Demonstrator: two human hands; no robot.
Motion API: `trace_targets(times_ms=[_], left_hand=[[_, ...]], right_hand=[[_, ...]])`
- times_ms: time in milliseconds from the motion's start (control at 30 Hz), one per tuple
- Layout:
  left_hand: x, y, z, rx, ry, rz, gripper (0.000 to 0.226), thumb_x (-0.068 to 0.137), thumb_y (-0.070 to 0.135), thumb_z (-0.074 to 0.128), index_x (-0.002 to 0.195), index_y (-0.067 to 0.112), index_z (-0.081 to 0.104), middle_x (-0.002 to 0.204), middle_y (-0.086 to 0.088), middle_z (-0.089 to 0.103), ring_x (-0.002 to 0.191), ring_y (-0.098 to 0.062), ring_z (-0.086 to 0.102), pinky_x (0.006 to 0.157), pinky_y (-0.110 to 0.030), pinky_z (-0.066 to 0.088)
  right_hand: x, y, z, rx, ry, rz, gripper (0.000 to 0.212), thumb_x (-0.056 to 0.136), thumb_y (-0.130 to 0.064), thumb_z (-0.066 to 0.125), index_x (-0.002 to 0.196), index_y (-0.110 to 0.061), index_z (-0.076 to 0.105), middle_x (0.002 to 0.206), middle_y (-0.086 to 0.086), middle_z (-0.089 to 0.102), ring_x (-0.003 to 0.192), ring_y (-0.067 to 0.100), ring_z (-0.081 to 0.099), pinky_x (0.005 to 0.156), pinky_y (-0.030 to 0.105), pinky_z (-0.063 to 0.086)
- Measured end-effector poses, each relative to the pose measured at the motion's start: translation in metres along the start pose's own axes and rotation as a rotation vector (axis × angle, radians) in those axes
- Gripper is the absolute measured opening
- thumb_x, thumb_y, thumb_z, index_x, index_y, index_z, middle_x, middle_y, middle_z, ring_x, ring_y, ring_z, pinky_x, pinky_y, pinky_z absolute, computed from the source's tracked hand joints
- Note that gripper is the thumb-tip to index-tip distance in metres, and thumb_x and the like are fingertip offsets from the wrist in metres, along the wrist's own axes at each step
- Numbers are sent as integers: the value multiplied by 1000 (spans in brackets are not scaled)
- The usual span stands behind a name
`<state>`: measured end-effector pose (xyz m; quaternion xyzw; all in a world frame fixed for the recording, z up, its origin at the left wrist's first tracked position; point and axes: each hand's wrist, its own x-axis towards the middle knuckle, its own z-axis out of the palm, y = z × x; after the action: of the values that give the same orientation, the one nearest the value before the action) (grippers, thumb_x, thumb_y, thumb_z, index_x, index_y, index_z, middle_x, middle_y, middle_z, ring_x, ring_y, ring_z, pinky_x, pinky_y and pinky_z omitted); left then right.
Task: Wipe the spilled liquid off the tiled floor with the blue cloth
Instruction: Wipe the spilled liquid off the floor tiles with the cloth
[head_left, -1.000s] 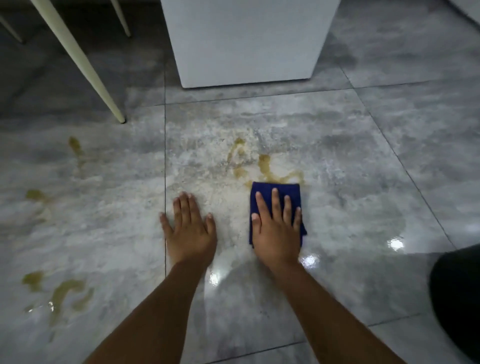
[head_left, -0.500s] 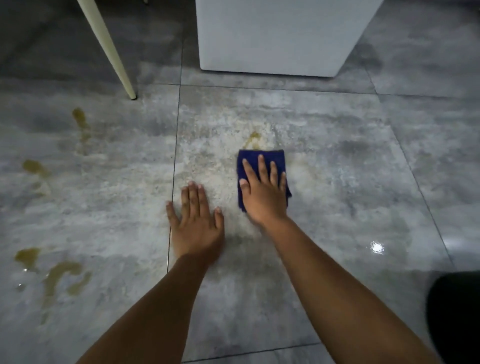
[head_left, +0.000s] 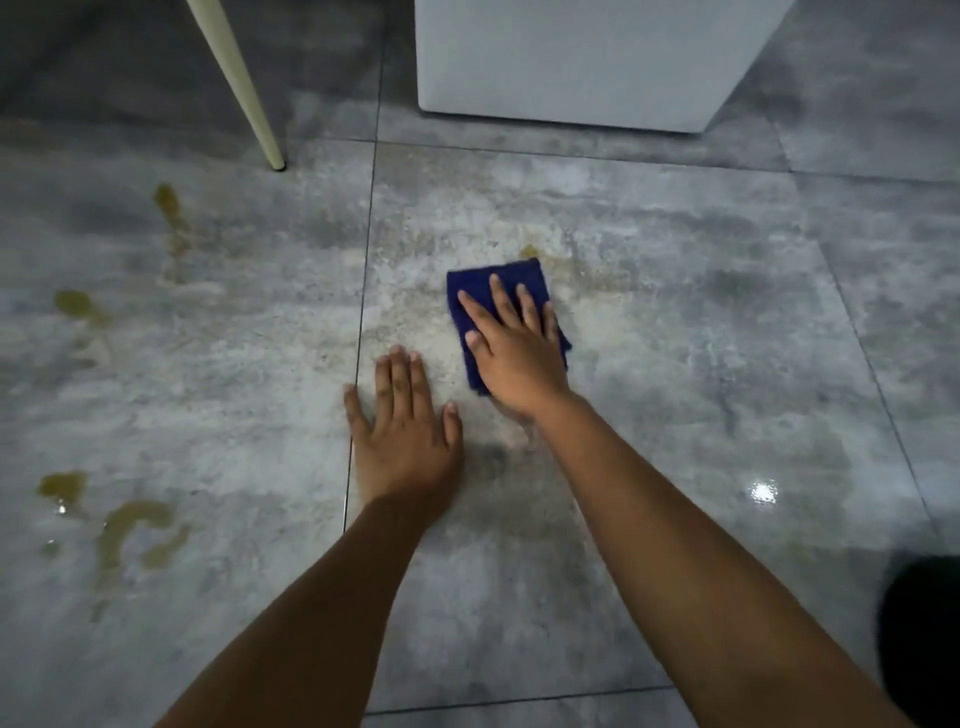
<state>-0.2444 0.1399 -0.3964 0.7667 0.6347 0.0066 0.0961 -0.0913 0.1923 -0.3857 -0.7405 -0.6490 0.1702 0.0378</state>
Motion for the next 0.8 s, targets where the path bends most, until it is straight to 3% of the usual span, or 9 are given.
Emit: trace_targets(times_ms=[167, 267, 367, 467, 600, 700, 800], left_hand=[[2, 0, 2, -11, -14, 5, 67, 93, 46, 0, 151, 14, -11, 160, -4, -15, 147, -17, -17, 117, -51, -11], [2, 0, 2, -27, -4, 11, 67, 93, 47, -2, 151, 13, -12, 160, -4, -16, 147, -17, -18, 117, -50, -12], [0, -1, 1, -23, 4, 14, 67, 94, 46, 0, 151, 12, -10, 161, -6, -11, 148, -18, -14, 117, -51, -11], [-2, -1, -1, -28, -18, 13, 68, 94, 46, 2, 151, 11, -7, 162, -7, -9, 148, -19, -13, 117, -52, -10], [-1, -1, 3, -17, -20, 19, 68, 95, 46, 4, 152, 11, -5, 162, -7, -8, 148, -19, -13, 117, -51, -12], [2, 0, 5, -3, 0, 21, 68, 94, 46, 5, 152, 11, -2, 162, -6, -5, 148, -18, -10, 115, -50, -13], [4, 1, 4, -18, 5, 19, 68, 93, 45, 7, 153, 11, 0, 162, -7, -3, 148, -18, -8, 115, -50, -13]], right_hand=[[68, 55, -27, 0, 53, 215, 51, 101, -46, 23, 151, -40, 13, 162, -2, 0, 148, 29, 1, 117, 50, -1], [19, 108, -41, 28, 182, 469, 52, 101, -45, 23, 151, -35, 15, 162, 2, 5, 147, 31, 4, 118, 51, 2], [-66, 108, -27, 94, 230, 660, 52, 101, -43, 26, 152, -33, 16, 162, 6, 6, 147, 31, 5, 117, 53, 2], [-127, 58, 9, -6, 170, 568, 54, 100, -46, 21, 152, -36, 11, 162, 3, 2, 148, 29, 1, 117, 50, -2], [-93, 65, 1, -11, 124, 434, 53, 100, -47, 23, 151, -38, 12, 162, 0, 1, 148, 27, 0, 117, 48, -2], [-69, 131, -24, 33, 173, 615, 53, 101, -46, 25, 152, -35, 14, 162, 3, 2, 147, 30, 1, 117, 51, 0], [-116, 174, -32, 54, 227, 868, 53, 101, -47, 21, 152, -35, 11, 162, 2, 1, 147, 30, 2, 117, 51, -1]])
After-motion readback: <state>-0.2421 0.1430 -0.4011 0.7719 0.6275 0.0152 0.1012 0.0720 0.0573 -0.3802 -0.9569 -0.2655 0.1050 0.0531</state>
